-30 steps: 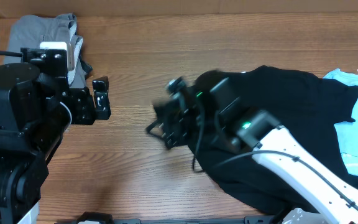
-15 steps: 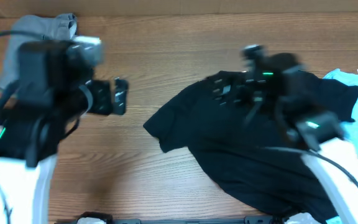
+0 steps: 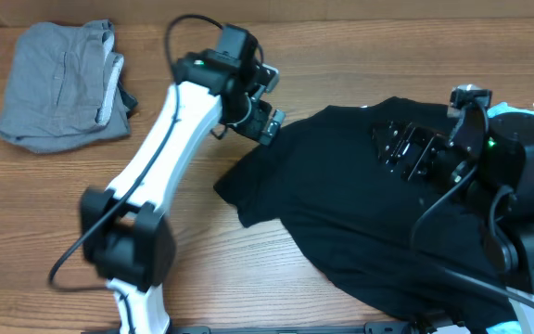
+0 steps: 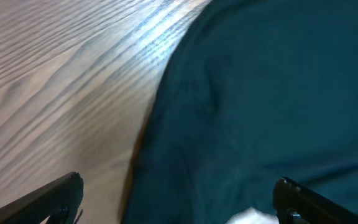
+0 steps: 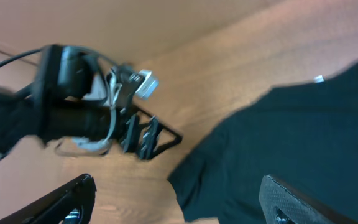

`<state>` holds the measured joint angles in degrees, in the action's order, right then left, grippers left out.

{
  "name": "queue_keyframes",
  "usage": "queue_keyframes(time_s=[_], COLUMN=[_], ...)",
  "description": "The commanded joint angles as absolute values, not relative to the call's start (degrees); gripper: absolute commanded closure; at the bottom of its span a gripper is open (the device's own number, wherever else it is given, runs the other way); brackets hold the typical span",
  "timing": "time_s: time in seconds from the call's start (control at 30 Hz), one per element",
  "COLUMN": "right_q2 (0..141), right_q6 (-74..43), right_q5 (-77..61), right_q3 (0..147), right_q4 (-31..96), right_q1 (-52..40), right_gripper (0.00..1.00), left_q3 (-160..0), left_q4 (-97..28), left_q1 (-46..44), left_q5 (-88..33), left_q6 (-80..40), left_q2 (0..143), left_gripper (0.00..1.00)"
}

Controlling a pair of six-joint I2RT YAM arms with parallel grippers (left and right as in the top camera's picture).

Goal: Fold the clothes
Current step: 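Grasp the black t-shirt with both grippers and pull it leftward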

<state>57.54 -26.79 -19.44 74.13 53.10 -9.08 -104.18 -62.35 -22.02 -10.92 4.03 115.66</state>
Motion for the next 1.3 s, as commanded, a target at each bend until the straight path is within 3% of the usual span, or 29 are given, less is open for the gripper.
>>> queue_keyframes(time_s=[0.0,0.37,0.73,0.83,0.93,1.27], right_q2=[57.93,57.98,57.98,57.98,57.98,57.98], right_q6=[-25.02,-23.77,-23.79,-23.77,-23.79,-23.81], right_q5=[-18.87,-14.52,-13.96,-13.93,-13.54,-9.41], right_q3=[75.00,75.00,75.00,75.00,75.00,75.00], right_q4=[54.35,58.83,58.89,58.89,58.92,58.94], right_q1=[-8.82,-8.82,-8.82,-8.82,-8.82,-8.82], right_gripper=[0.11,0.10,0.10,0.10,0.10,0.10], left_q3=[-104.07,-104.07,-103.98,-103.98,-105.32,-123.76], left_q4=[-60.25,-55.57,-58.43,-59.16,-61.39,-85.14], left_q1=[-22.17,-22.17,-23.38,-23.35,-23.22,-13.43], left_q5=[-10.55,-21.41,-21.91,-21.91,-21.87,-4.86], left_q6=[6.07,6.90,7.73,7.73,6.87,-7.86], left_q2=[120.66,130.32,135.63,135.63,135.39,132.94], left_gripper=[0.00,0.00,0.45,0.65,0.96,0.96])
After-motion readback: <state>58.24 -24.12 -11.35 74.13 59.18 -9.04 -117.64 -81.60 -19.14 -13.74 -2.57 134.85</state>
